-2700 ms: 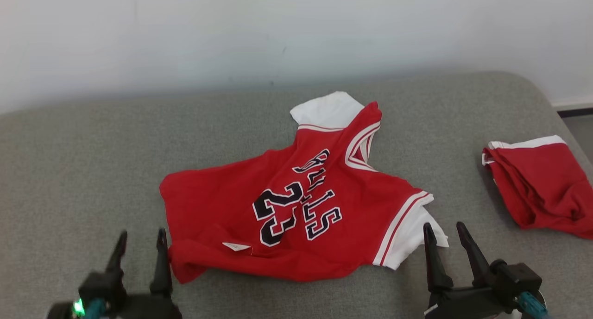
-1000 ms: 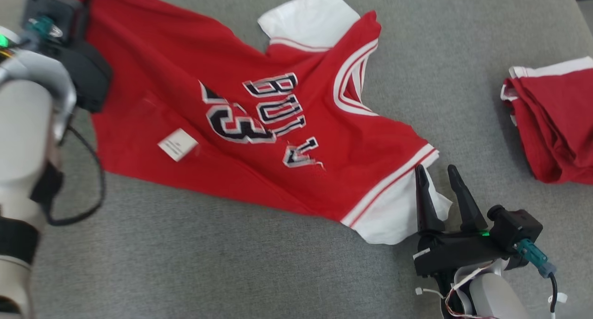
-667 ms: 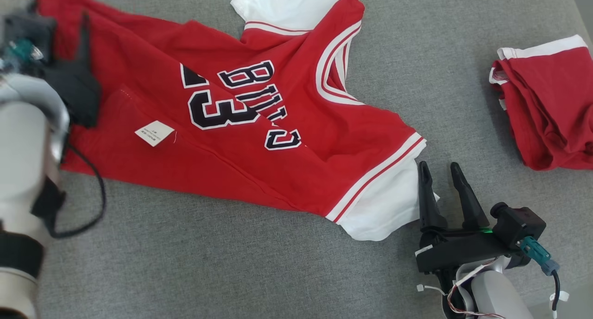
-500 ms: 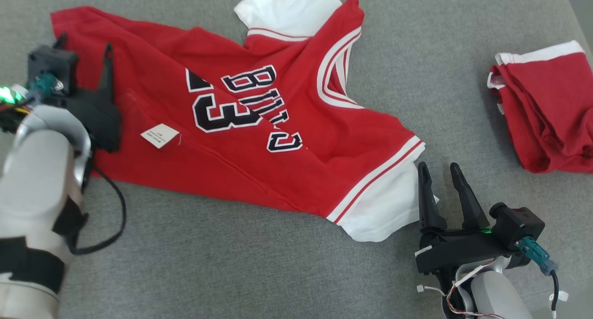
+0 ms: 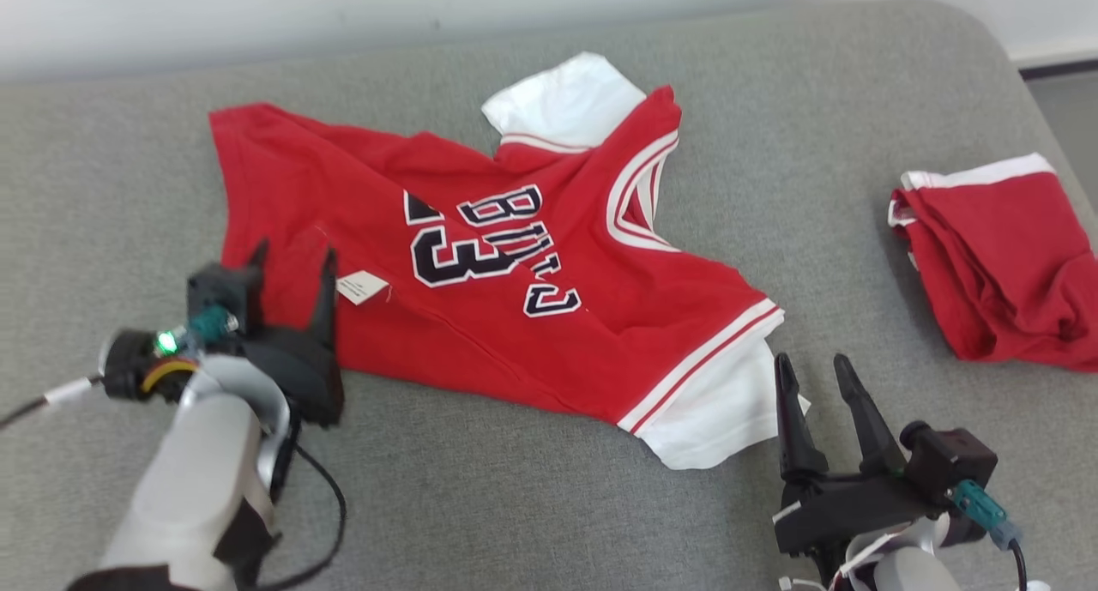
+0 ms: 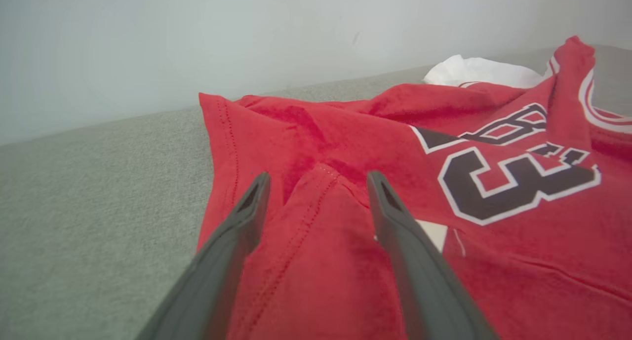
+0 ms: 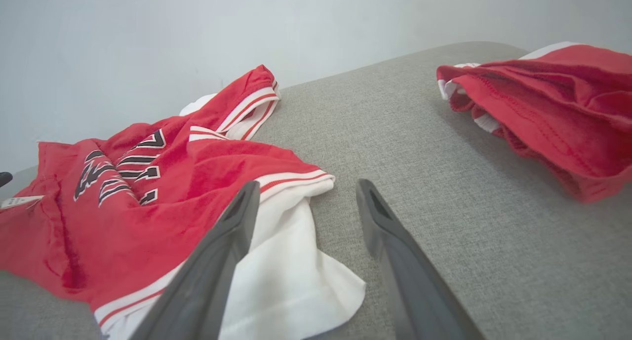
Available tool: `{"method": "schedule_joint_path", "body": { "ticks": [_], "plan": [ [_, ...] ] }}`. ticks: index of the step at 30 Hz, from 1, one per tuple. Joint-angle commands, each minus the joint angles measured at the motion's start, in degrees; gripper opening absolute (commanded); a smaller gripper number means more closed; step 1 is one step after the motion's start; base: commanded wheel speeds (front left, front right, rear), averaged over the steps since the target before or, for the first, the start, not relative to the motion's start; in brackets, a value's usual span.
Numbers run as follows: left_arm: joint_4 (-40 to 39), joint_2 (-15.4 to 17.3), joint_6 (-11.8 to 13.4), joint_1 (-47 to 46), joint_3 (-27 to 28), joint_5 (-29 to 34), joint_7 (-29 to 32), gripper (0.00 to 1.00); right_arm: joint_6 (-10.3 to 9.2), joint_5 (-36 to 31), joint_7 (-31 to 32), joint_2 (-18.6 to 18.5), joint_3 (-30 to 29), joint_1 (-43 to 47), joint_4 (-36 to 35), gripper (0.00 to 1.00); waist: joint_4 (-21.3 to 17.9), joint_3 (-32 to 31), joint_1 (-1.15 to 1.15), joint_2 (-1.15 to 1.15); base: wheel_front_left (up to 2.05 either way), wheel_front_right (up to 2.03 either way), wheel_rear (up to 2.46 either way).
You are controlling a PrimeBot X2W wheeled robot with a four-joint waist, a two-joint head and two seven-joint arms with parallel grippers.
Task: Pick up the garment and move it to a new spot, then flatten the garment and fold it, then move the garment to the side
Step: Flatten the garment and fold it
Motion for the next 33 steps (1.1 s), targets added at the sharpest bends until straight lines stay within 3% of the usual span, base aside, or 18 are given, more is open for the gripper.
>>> {"method": "schedule_joint_path", "body": {
  "ticks": [1, 10, 33],
  "plan": [
    [-0.5, -0.5, -0.1, 2.1, 0.2, -0.5, -0.2, 1.00, -0.15, -0.5, 0.0, 0.1, -0.2, 1.1, 0.3, 1.00, 0.9, -2.9, 0.01, 0.00, 0.00, 0.00, 0.00],
    [0.8, -0.3, -0.9, 4.8, -0.5, -1.0, -0.2, 1.00, -0.15, -0.9, 0.0, -0.1, 0.0, 2.4, 0.6, 1.00, 0.2, -5.0, 0.01, 0.00, 0.00, 0.00, 0.00],
    [10.2, -0.5, -1.1, -9.4, -4.7, 0.2, 7.0, 1.00, -0.15, 0.0, 0.0, -0.7, 1.1, -0.4, -0.3, 1.00, -1.3, 1.5, 0.01, 0.00, 0.00, 0.00, 0.00]
  ]
}}
